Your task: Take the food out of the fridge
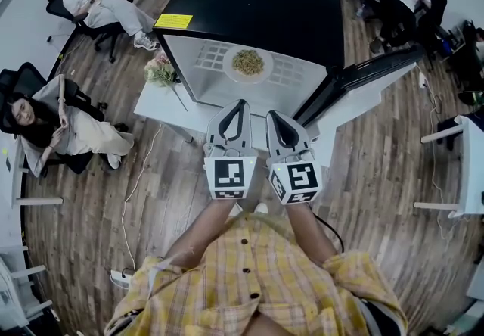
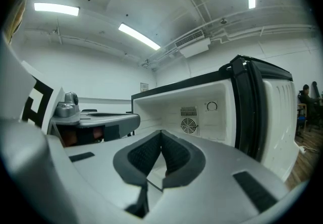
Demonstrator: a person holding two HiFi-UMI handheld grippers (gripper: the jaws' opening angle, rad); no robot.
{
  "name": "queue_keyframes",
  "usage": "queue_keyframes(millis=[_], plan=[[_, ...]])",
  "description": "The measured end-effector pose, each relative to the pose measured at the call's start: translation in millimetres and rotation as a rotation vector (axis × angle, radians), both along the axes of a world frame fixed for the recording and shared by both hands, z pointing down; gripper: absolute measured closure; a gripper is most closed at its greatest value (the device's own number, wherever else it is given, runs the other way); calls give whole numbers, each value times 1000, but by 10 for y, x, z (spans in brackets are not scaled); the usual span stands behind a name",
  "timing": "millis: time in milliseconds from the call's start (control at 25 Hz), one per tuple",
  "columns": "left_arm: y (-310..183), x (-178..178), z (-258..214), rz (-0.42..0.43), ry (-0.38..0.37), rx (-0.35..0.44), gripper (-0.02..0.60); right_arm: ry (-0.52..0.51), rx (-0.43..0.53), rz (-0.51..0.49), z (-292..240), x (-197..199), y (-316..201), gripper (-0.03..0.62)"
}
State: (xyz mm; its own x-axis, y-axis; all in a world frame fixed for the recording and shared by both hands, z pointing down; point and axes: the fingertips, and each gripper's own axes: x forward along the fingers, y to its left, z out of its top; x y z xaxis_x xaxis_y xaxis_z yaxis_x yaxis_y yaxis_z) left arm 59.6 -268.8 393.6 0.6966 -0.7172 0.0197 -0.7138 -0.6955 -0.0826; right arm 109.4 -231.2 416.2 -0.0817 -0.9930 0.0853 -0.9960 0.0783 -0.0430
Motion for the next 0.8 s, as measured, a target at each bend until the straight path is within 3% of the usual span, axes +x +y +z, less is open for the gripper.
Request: queue_keyframes(millis=[160,320,440,640,800], plan=[[-167,35,75,10,-7,-30,574,-1,-3,10,15,33,-98,586],[-315,98,222,34,-6,-111,571,-7,-7,18,40,69,-192,586],[-430,127,334,41,8,-174,506,-12,-14,25,74,98,-256,586],[-587,159,502,51,73,-290,486,-18,-31,40,132,164,-318,586],[-707,165,624,48,175,-402,474,-23,-46,49,189,219,-366,586]])
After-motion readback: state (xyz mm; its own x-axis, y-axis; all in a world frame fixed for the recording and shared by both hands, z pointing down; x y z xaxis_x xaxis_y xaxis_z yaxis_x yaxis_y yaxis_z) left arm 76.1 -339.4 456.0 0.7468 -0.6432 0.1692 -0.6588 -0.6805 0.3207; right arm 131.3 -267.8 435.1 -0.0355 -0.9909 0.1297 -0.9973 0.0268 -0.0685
